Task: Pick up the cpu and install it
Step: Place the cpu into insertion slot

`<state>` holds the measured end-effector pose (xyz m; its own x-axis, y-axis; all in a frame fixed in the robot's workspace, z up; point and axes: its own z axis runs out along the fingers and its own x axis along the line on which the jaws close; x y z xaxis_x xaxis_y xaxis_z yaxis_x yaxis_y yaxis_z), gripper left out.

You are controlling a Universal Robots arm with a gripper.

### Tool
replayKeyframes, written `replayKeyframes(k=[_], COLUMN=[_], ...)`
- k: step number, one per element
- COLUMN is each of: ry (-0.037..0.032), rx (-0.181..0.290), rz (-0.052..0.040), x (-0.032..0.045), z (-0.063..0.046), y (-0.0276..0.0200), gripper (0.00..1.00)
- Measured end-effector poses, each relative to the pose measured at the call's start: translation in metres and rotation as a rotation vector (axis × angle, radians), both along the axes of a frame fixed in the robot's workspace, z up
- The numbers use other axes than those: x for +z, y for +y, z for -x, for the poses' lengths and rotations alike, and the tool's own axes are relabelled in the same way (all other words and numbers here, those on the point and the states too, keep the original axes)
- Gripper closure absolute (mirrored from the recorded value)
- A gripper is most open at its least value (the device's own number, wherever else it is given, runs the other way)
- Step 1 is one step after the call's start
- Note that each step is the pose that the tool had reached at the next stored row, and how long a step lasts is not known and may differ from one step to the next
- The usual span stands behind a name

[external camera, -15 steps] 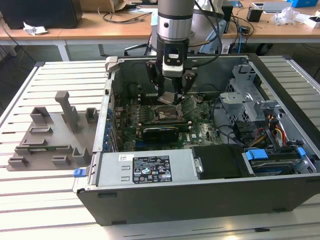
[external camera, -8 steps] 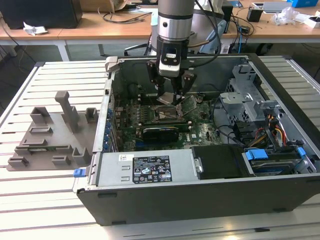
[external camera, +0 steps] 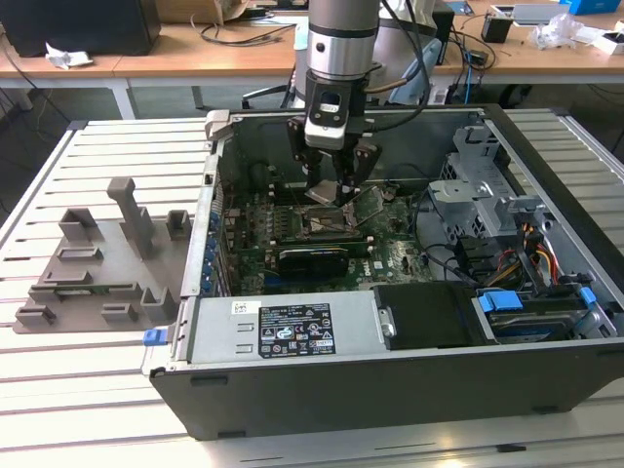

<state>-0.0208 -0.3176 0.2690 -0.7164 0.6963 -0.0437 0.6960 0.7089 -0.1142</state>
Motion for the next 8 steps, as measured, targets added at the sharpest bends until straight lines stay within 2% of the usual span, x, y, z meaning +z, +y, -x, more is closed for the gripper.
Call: replayKeyframes(k=[8], ry=[0.0001], rx=[-0.059], rz=[0.0057], x=[-0.0003], z=[0.0], y=[0.0], gripper=[0.45])
